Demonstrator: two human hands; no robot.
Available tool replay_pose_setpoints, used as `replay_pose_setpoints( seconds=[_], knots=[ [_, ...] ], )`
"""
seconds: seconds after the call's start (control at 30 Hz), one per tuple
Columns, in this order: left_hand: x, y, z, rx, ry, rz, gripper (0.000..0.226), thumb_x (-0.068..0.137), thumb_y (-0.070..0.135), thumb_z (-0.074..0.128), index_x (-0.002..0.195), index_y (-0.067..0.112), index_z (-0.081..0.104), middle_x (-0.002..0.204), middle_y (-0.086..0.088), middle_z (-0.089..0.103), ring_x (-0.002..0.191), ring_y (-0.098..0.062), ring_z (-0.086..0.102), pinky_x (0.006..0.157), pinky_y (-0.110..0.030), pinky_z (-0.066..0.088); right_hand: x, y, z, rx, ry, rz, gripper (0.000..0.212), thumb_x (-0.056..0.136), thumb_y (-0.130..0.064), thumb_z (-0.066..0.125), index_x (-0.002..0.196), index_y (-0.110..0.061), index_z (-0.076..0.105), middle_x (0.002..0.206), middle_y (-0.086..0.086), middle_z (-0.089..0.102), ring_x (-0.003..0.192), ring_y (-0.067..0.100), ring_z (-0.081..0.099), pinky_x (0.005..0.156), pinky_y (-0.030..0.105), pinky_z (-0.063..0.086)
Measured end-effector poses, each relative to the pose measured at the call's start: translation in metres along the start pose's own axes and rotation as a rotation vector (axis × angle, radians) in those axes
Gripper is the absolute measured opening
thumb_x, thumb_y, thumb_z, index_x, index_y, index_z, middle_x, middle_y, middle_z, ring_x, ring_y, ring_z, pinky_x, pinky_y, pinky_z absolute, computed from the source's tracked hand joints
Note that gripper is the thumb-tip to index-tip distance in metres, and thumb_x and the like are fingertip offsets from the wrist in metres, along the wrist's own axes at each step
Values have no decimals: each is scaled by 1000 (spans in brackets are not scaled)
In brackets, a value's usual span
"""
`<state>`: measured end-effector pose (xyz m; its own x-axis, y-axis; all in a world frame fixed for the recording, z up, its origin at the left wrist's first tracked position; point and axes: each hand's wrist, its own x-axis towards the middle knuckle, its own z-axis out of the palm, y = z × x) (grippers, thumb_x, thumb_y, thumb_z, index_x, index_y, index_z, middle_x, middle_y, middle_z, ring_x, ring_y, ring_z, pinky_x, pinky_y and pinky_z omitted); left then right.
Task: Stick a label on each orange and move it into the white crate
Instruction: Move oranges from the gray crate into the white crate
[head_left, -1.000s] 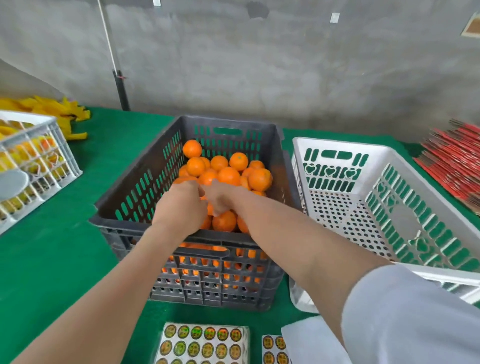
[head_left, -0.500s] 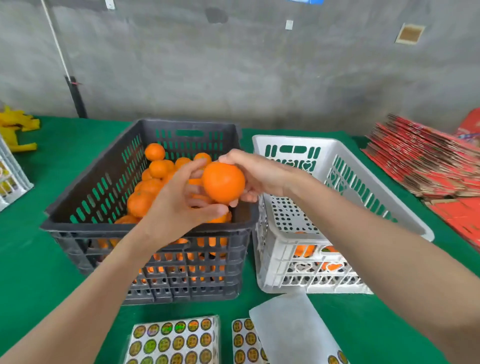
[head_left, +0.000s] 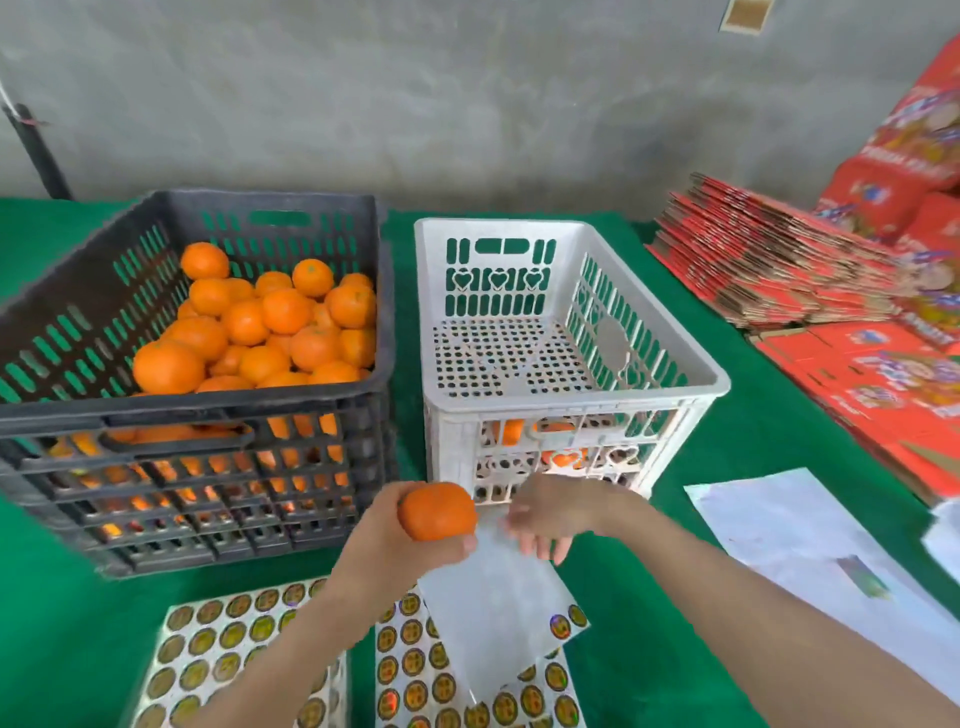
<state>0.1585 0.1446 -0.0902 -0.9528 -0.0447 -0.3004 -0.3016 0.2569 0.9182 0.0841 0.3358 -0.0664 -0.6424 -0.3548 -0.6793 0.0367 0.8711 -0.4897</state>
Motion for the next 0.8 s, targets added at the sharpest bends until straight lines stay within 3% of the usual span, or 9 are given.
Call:
replay_pose_setpoints(
  seconds=[0.07,0.13,0.2,0.27,0.47,0.57,0.67,0.73,0.8],
  knots=[
    [9,-23,13,-115,-16,-163,57,66,22,85,113,22,53,95,3,61,81,-14,64,63,-22,52,19,33,22,-141,35,117,38,95,-33,50,102,4,57,95,15,62,70,24,60,68,31,56],
    [12,-45,23,-152,-53,-277,53,69,21,84,112,19,53,99,0,59,87,-18,62,72,-30,55,32,54,39,-165,124,188,36,94,-36,50,86,-2,57,80,8,56,56,19,55,61,27,51],
    [13,-61,32,-153,-107,-327,50,72,23,82,113,18,53,105,-1,58,94,-19,59,78,-33,54,41,64,50,-152,240,201,47,93,-41,48,57,-11,43,57,1,42,44,14,39,49,24,36],
    [13,-68,38,-166,-106,-353,48,73,24,81,112,18,53,110,-4,57,99,-22,59,80,-32,52,47,65,55,-84,308,184,50,90,-42,51,52,-16,31,52,-2,30,42,13,30,45,25,25],
    [12,-58,40,-47,-115,-307,61,72,37,79,122,14,54,113,-5,60,104,-24,57,90,-35,40,36,65,54,301,428,54,41,81,-20,64,58,-17,30,58,-5,30,46,7,30,39,14,21],
    [10,-40,32,-52,-165,-175,95,54,55,83,136,25,45,130,-3,54,117,-22,50,101,-40,33,23,62,53,734,321,-62,13,85,-11,65,79,-4,55,70,0,60,60,10,59,53,18,44],
    [15,-17,24,-59,-303,-42,114,34,73,79,134,29,46,132,0,53,120,-19,50,107,-41,32,11,53,58,933,188,-175,4,85,-6,66,84,-4,62,78,3,71,68,14,67,54,20,49],
    [22,-7,21,10,-401,24,107,31,76,77,120,19,61,115,-1,67,110,-18,60,100,-36,41,6,47,61,966,132,-207,12,84,-7,67,95,-1,65,91,12,70,77,20,67,60,24,52],
    [27,0,20,70,-397,18,80,35,66,82,98,19,71,95,1,74,95,-17,67,89,-33,49,4,47,64,1026,107,-231,24,84,-7,66,107,-2,61,102,17,68,87,25,66,75,34,56]
  ],
)
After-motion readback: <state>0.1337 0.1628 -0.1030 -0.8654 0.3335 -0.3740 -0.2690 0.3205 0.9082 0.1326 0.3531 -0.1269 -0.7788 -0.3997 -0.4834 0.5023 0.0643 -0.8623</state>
